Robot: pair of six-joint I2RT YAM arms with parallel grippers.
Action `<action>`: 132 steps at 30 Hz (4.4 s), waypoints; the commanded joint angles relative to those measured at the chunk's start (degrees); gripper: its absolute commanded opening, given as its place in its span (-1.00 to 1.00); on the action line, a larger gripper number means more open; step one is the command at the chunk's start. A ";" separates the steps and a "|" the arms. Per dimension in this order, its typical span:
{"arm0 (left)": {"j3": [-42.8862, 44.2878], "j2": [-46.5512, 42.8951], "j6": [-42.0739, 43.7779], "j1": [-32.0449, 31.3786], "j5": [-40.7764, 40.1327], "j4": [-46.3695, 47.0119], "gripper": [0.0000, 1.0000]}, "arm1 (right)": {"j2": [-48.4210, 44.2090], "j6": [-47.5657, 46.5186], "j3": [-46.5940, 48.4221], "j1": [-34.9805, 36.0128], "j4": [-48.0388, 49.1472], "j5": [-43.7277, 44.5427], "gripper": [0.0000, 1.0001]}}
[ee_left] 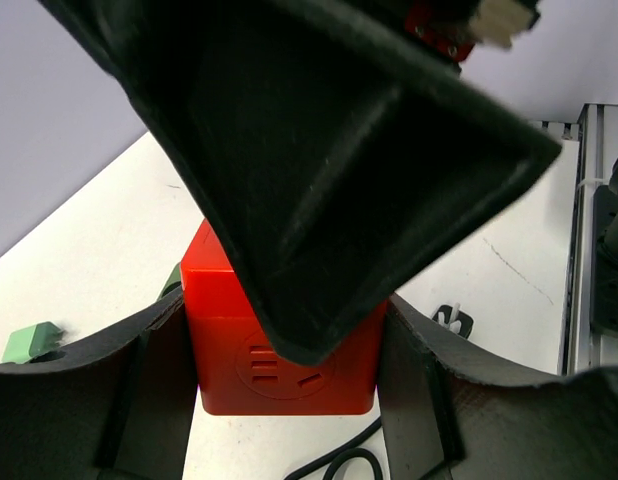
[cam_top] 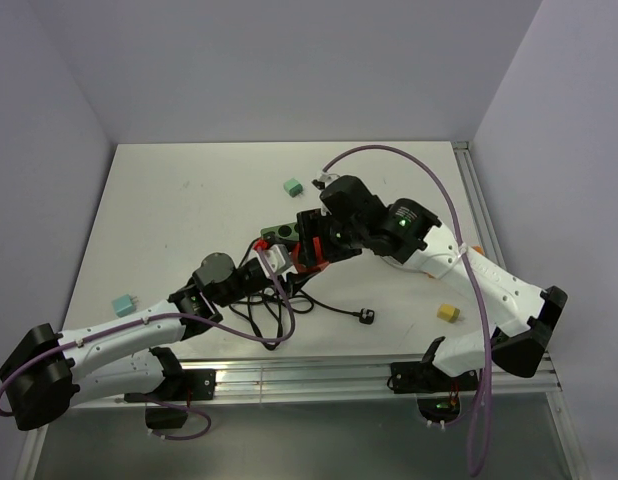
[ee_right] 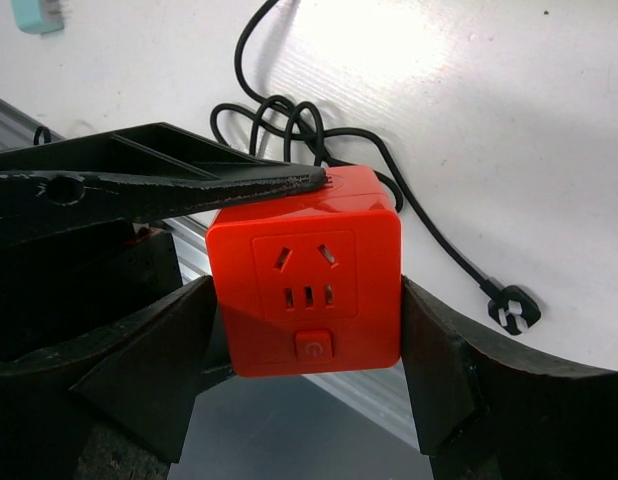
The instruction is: Insert the plug
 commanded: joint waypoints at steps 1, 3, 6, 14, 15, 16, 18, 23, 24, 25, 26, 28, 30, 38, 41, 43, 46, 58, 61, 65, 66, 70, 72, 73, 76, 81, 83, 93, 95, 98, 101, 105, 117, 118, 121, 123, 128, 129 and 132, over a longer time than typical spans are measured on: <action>0.50 -1.50 -1.22 0.07 -1.01 5.79 -0.99 | -0.97 1.18 -0.43 1.51 3.30 3.05 0.57; 0.59 -1.58 -1.14 0.07 -0.75 5.79 -0.99 | 0.26 1.54 0.27 2.12 2.68 3.76 0.57; 0.24 -2.20 -1.05 0.07 -0.57 5.88 -0.99 | 1.23 1.63 0.53 2.57 2.59 4.46 0.51; -1.16 -2.90 -2.01 0.07 -1.00 6.49 -0.81 | 2.99 1.45 1.68 2.65 1.98 4.99 -1.00; -1.43 -3.51 -2.45 0.07 -2.49 7.80 -0.61 | 2.73 1.36 1.33 2.65 2.24 6.04 -1.00; -2.39 -3.78 -3.59 0.07 -3.46 8.33 -0.18 | 2.29 0.93 0.72 2.57 2.85 6.40 -1.00; -3.36 -5.44 -4.56 0.07 -6.97 9.74 -0.07 | 0.46 0.48 -1.30 2.57 4.08 10.50 -1.00; -5.82 -9.93 -11.06 0.07 -18.13 9.13 0.99 | -5.00 -3.37 -5.87 1.34 8.47 14.05 -1.00; -6.35 -11.85 -12.37 0.16 -21.19 8.43 0.99 | -6.48 -4.17 -6.32 0.47 8.92 13.70 -1.00; -6.44 -12.82 -15.69 0.16 -26.97 6.51 0.99 | -7.11 -5.74 -7.45 -1.89 9.36 11.95 -1.00; -6.35 -14.66 -17.73 0.16 -31.11 4.75 0.99 | -7.81 -6.45 -8.25 -3.57 10.40 11.50 -1.00; -5.48 -16.34 -23.16 0.16 -38.76 -1.20 0.99 | -9.22 -8.47 -9.30 -7.35 10.68 9.32 -1.00; -4.25 -18.80 -25.38 0.16 -39.77 -5.00 0.99 | -10.71 -14.00 -11.76 -12.97 12.08 7.45 -1.00; -4.59 -27.16 -41.12 0.16 -38.82 -19.34 0.93 | -13.35 -28.51 -14.14 -24.22 11.73 13.53 -1.00; -4.95 -26.81 -42.18 0.16 -37.22 -20.14 0.73 | -13.36 -37.90 -15.81 -31.26 11.82 14.65 -1.00; -4.77 -26.46 -42.88 0.16 -36.08 -21.89 0.68 | -11.95 -44.65 -17.56 -36.17 11.65 15.45 -1.00; -6.43 -27.24 -42.98 0.16 -33.62 -20.85 0.68 | -9.14 -48.90 -17.75 -44.70 9.63 13.70 -1.00; -15.05 -20.49 -43.24 0.16 -23.52 -8.28 0.55 | -9.76 -61.48 -28.47 -61.06 11.83 -6.48 -1.00; -15.23 -20.13 -42.97 0.16 -23.42 -8.53 0.53 | -9.75 -61.57 -29.35 -63.87 13.14 -8.18 -1.00; -14.62 -20.74 -43.94 -0.98 -25.00 -10.56 0.44 | -7.91 -61.30 -29.43 -68.88 13.58 -12.57 -1.00; -14.44 -20.83 -43.85 -1.07 -24.83 -10.82 0.44 | -7.47 -62.18 -29.61 -69.76 13.32 -12.76 -1.00; -13.91 -23.37 -43.59 -1.07 -25.35 -13.37 0.47 | -6.50 -63.67 -30.40 -72.75 14.10 -14.25 -1.00; -14.52 -25.04 -43.50 -1.07 -26.93 -14.07 0.48 | -7.11 -63.77 -31.89 -73.46 16.20 -14.43 -1.00; -15.40 -27.14 -43.59 -1.07 -27.29 -14.08 0.48 | -7.11 -63.59 -32.33 -73.81 17.87 -14.17 -1.00; -17.15 -31.02 -42.71 -1.07 -27.55 -13.99 0.47 | -7.64 -64.03 -34.79 -75.48 21.04 -15.84 -1.00; -18.48 -32.18 -42.36 -1.07 -27.29 -13.11 0.46 | -6.94 -64.38 -36.64 -76.62 23.51 -16.54 -1.00; -18.22 -31.30 -42.27 -1.07 -26.76 -12.93 0.45 | -6.76 -64.99 -36.12 -76.71 23.51 -17.06 -1.00; -18.40 -30.24 -41.57 -1.07 -27.02 -12.05 0.47 | -5.89 -67.28 -31.90 -77.94 21.40 -17.42 -1.00; -18.39 -30.32 -41.30 -1.07 -27.64 -12.84 0.48 | -5.01 -67.72 -31.02 -77.94 21.14 -16.46 -1.00; -18.66 -30.85 -41.39 -1.07 -28.08 -13.11 0.48 | -3.95 -68.51 -30.23 -78.03 20.87 -16.62 -1.00; -18.83 -31.38 -41.13 -1.07 -27.91 -13.02 0.48 | -2.81 -69.04 -30.14 -78.03 20.44 -16.28 -1.00; -18.74 -31.99 -41.04 -1.07 -27.82 -13.28 0.48 | -2.11 -69.39 -31.10 -77.94 21.57 -16.28 -1.00; -19.18 -32.61 -41.04 -1.07 -27.47 -12.76 0.49 | 1.06 -70.36 -31.90 -77.15 22.72 -15.40 -1.00; -19.27 -32.70 -41.13 -1.07 -27.20 -12.58 0.49 | 1.41 -70.45 -31.90 -76.98 22.72 -15.40 -1.00; -19.19 -32.61 -41.04 -1.07 -27.55 -13.02 0.49 | 2.64 -71.06 -31.46 -76.45 22.63 -14.61 -1.00; -19.10 -32.61 -40.86 -1.07 -27.99 -13.28 0.50 | 2.91 -71.06 -31.20 -76.36 23.24 -14.87 -1.00; -19.54 -32.35 -40.95 -1.07 -27.73 -12.23 0.50 | 4.57 -71.68 -30.31 -76.18 22.28 -15.40 -1.00; -19.62 -32.35 -40.95 -1.07 -27.55 -11.97 0.50 | 4.58 -71.76 -30.75 -76.10 22.37 -15.92 -1.00; -19.80 -32.00 -41.21 -1.07 -27.73 -11.79 0.50 | 5.19 -71.15 -30.50 -76.01 22.37 -18.11 -1.00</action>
